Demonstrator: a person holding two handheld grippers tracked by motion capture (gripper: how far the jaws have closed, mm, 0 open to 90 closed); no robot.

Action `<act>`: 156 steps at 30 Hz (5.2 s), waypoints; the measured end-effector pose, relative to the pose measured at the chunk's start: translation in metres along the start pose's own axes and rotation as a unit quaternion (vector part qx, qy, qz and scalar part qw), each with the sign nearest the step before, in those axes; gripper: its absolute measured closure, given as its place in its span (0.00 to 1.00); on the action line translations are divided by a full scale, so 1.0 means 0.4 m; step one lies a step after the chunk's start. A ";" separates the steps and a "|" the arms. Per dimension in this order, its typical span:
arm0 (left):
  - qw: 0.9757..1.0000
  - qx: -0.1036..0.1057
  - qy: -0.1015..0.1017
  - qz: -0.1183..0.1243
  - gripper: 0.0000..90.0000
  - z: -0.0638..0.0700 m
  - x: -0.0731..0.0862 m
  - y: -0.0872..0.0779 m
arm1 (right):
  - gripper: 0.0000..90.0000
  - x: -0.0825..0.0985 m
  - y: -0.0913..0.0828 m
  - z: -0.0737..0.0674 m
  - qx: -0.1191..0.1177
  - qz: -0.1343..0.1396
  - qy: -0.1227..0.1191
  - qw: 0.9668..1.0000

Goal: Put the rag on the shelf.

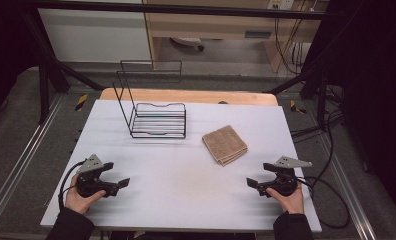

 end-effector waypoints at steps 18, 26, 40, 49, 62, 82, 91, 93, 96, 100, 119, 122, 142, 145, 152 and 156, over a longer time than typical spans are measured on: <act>1.000 0.005 0.001 0.000 0.08 0.002 0.001 0.001 | 0.01 -0.010 0.024 -0.029 0.006 -0.010 -0.012 1.000; 1.000 0.006 0.001 0.001 0.08 0.006 0.000 0.001 | 0.02 -0.029 0.052 -0.050 0.016 -0.016 -0.026 0.999; 1.000 0.001 -0.001 0.003 0.08 0.005 -0.001 0.000 | 0.09 -0.094 0.114 -0.087 0.033 -0.024 -0.038 0.998; 1.000 0.001 -0.001 0.004 0.08 0.005 -0.001 -0.001 | 0.22 -0.129 0.177 -0.099 0.029 -0.052 -0.058 0.997; 1.000 -0.002 0.001 -0.001 0.08 0.003 0.001 0.000 | 0.52 -0.150 0.275 -0.094 0.039 -0.078 -0.065 0.994; 1.000 -0.001 -0.001 0.000 0.09 0.003 0.000 0.001 | 0.73 -0.132 0.314 -0.087 0.084 -0.103 -0.129 0.983; 1.000 -0.002 -0.002 0.001 0.09 0.002 0.001 0.000 | 0.89 -0.134 0.311 -0.085 0.094 -0.108 -0.145 0.979; 1.000 -0.002 -0.002 0.001 0.09 0.001 0.001 0.000 | 0.90 -0.137 0.310 -0.082 0.091 -0.109 -0.141 0.980; 1.000 -0.002 -0.003 0.001 0.09 0.000 0.001 -0.001 | 0.91 -0.144 0.306 -0.078 0.084 -0.107 -0.131 0.982; 1.000 -0.002 -0.003 0.002 0.09 0.000 0.001 -0.001 | 0.92 -0.152 0.293 -0.081 0.075 -0.103 -0.131 0.983; 1.000 -0.005 -0.001 0.000 0.09 0.003 -0.001 -0.001 | 0.92 -0.118 0.225 -0.175 -0.024 -0.095 -0.130 0.987; 1.000 -0.004 0.000 -0.002 0.09 0.004 -0.001 0.000 | 0.92 -0.107 0.220 -0.191 -0.038 -0.097 -0.127 0.986; 1.000 0.002 0.001 -0.009 0.08 0.014 -0.005 0.007 | 0.77 -0.060 0.196 -0.245 -0.084 -0.109 -0.127 0.982; 1.000 0.003 0.001 -0.011 0.08 0.017 -0.008 0.009 | 0.67 -0.071 0.181 -0.238 -0.074 -0.093 -0.124 0.985; 1.000 0.010 0.001 -0.012 0.08 0.040 -0.031 0.019 | 0.43 -0.077 0.144 -0.181 -0.020 -0.056 -0.086 0.995; 1.000 0.012 0.005 -0.017 0.09 0.053 -0.042 0.030 | 0.33 -0.073 0.127 -0.149 0.007 -0.050 -0.065 0.997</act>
Point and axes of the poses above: each handheld gripper's, and its own axes: y roughly forward along the jaws, x roughly out of its underside, z roughly to its right, the point moved 2 cm from there along y, roughly forward along the jaws, and after that the axes turned 2 degrees about -y, right-handed, at the moved point
